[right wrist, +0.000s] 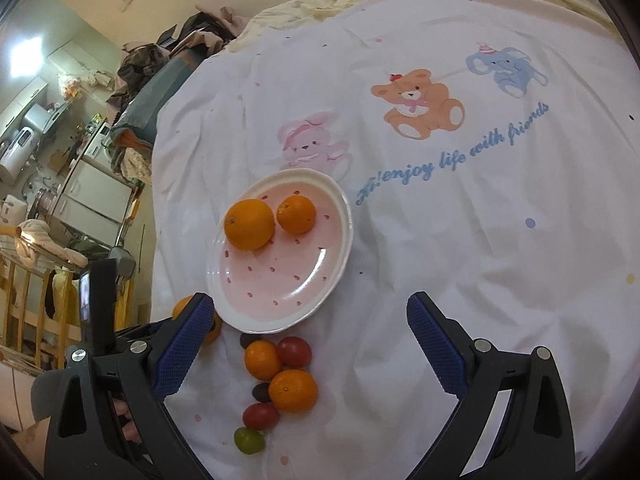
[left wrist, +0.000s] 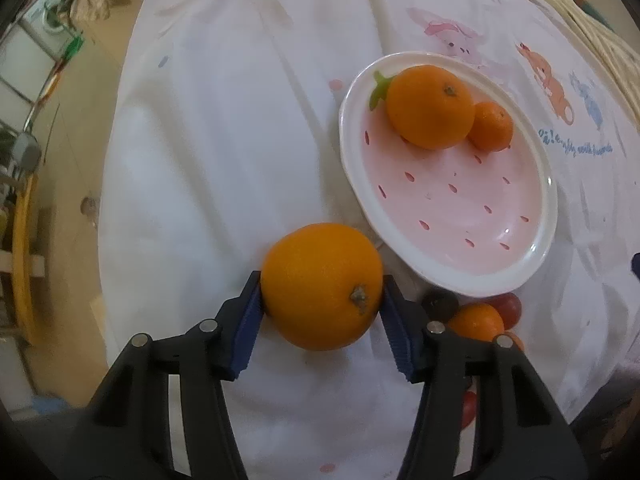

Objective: Organize fruits
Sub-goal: 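Grasp the second large orange with the left tool while the right tool grasps a mandarin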

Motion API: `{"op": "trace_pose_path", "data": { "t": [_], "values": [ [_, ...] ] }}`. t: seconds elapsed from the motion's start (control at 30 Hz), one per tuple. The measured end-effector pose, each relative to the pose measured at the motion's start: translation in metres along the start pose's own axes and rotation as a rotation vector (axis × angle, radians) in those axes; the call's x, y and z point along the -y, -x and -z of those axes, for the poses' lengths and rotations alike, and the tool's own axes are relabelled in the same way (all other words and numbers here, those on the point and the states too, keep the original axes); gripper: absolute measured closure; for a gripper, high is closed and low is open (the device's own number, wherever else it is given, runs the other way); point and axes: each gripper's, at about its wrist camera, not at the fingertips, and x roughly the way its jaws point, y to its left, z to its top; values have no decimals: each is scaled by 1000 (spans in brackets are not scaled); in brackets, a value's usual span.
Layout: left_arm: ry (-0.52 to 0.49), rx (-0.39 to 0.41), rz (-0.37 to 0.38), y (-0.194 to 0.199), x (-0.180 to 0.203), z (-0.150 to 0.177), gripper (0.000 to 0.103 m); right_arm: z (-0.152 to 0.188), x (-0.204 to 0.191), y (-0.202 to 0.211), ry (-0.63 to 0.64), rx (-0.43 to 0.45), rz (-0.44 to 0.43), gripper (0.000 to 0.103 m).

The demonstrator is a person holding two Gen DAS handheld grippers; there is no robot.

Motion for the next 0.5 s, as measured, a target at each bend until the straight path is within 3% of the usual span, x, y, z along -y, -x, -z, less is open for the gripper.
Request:
{"op": "trace_pose_path", "data": {
  "t": [0.2, 0.5],
  "values": [
    [20, 19, 34, 18, -8, 7, 52, -1, 6, 2, -22, 1, 4, 4],
    [-52, 98, 146, 69, -5, -11, 52, 2, 8, -4, -16, -26, 9, 4]
  ]
}}
